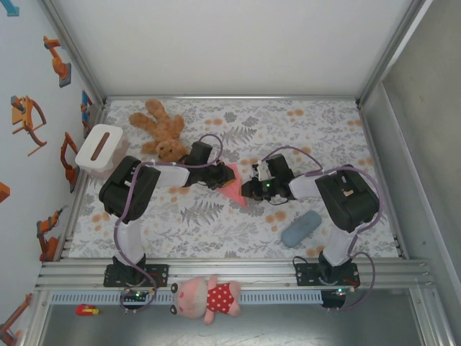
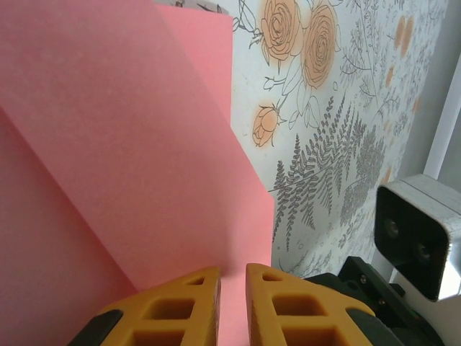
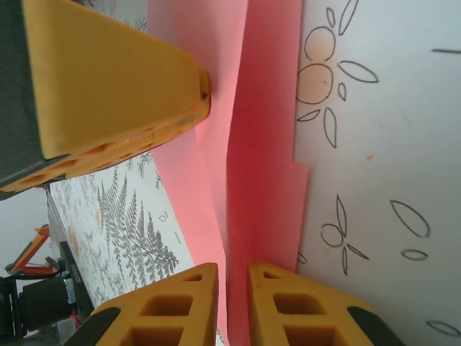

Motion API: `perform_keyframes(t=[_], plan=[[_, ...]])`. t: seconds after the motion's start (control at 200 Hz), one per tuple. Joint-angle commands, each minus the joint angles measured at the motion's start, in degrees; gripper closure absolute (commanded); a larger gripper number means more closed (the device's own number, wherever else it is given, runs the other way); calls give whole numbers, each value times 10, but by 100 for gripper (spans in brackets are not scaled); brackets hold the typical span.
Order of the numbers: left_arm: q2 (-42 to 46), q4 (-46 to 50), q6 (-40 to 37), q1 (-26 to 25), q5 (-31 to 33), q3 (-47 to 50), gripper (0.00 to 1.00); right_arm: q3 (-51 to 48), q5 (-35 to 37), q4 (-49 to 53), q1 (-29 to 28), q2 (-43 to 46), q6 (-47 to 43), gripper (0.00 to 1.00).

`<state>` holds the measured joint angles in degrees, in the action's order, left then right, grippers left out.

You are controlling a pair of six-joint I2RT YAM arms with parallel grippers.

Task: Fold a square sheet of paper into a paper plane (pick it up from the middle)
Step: Fourth fold the wing at the center of the table.

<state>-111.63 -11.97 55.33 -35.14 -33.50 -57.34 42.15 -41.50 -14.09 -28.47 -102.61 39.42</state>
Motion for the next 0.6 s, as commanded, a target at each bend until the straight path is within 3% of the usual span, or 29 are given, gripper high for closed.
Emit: perform_keyframes(t=[0.0,0.596], plan=[[-13,13,3,3,-8,-13,84,-11,-3,17,3,24,-6,82],[-15,13,6,3,-11,-18,84,-11,22,71,4,3,-40,84]])
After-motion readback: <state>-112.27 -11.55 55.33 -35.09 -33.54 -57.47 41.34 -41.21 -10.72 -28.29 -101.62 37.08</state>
